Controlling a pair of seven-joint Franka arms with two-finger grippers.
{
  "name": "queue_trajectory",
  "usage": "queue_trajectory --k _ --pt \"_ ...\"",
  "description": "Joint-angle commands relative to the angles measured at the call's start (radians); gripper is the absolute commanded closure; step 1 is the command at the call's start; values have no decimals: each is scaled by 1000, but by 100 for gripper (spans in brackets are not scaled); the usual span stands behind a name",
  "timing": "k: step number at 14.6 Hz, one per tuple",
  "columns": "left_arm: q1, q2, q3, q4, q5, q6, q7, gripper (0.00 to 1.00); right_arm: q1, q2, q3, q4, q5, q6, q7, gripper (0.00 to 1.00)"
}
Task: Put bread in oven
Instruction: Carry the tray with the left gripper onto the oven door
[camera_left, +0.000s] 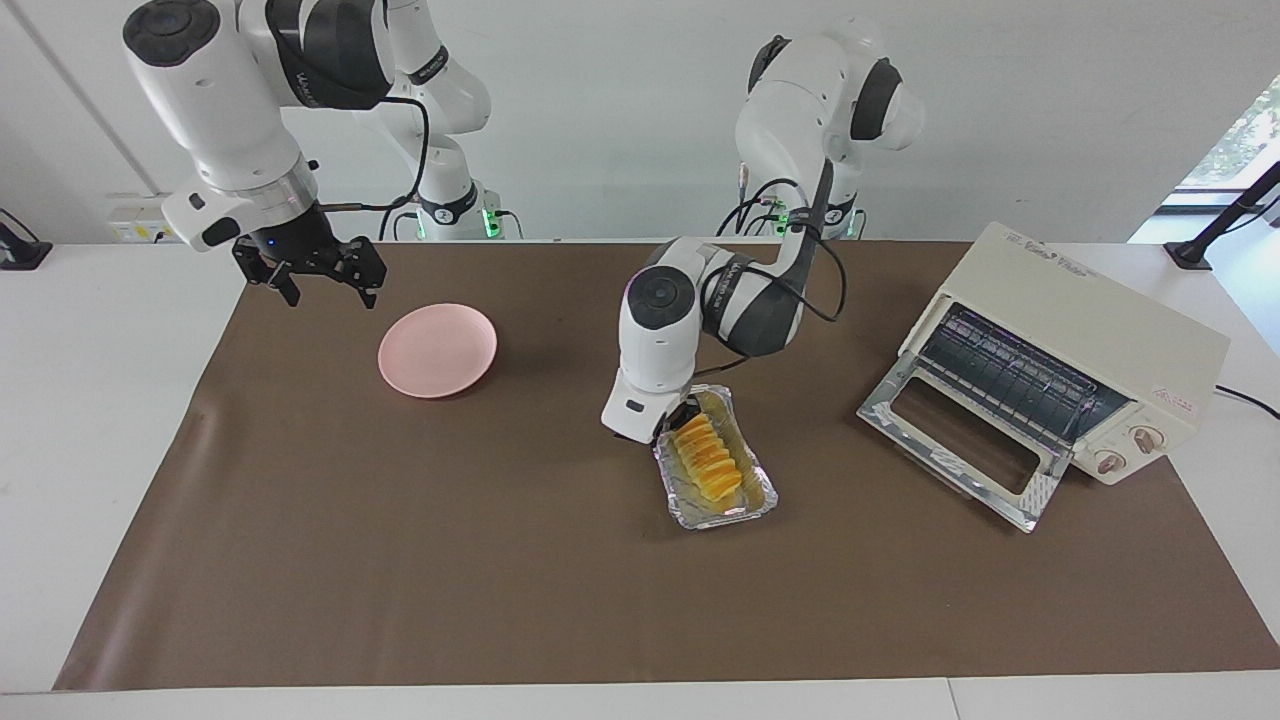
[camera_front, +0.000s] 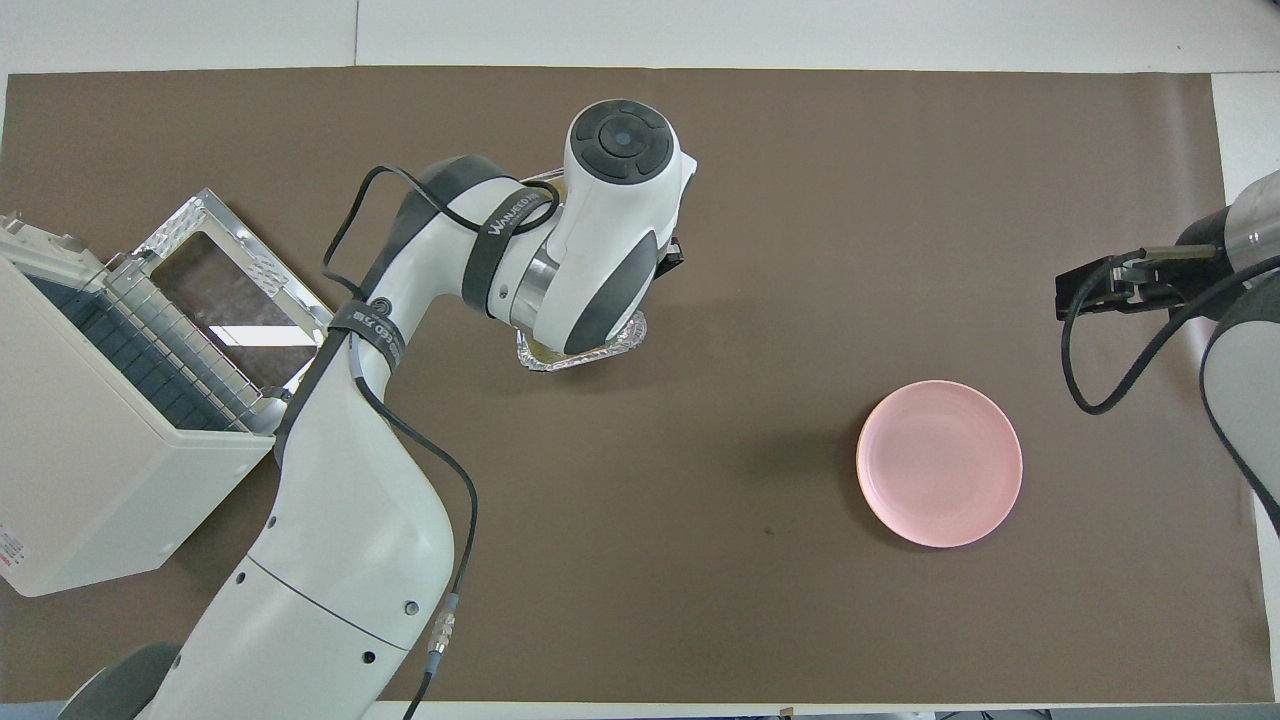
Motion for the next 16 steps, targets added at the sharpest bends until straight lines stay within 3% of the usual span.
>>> queue_trajectory --k 1,4,9,16 --pt "2 -49 75 -23 0 -101 -80 100 -17 -15 14 -17 -19 -3 -20 0" --pt "95 -79 104 -32 -47 -211 -88 100 -17 -15 14 -17 -19 -3 -20 0" --pt "253 -158 109 -107 -69 -208 -129 100 -17 -15 14 -17 -19 -3 -20 0" --pt "277 -192 253 -210 -65 -211 -82 100 -17 -15 14 -17 -19 -2 -21 0"
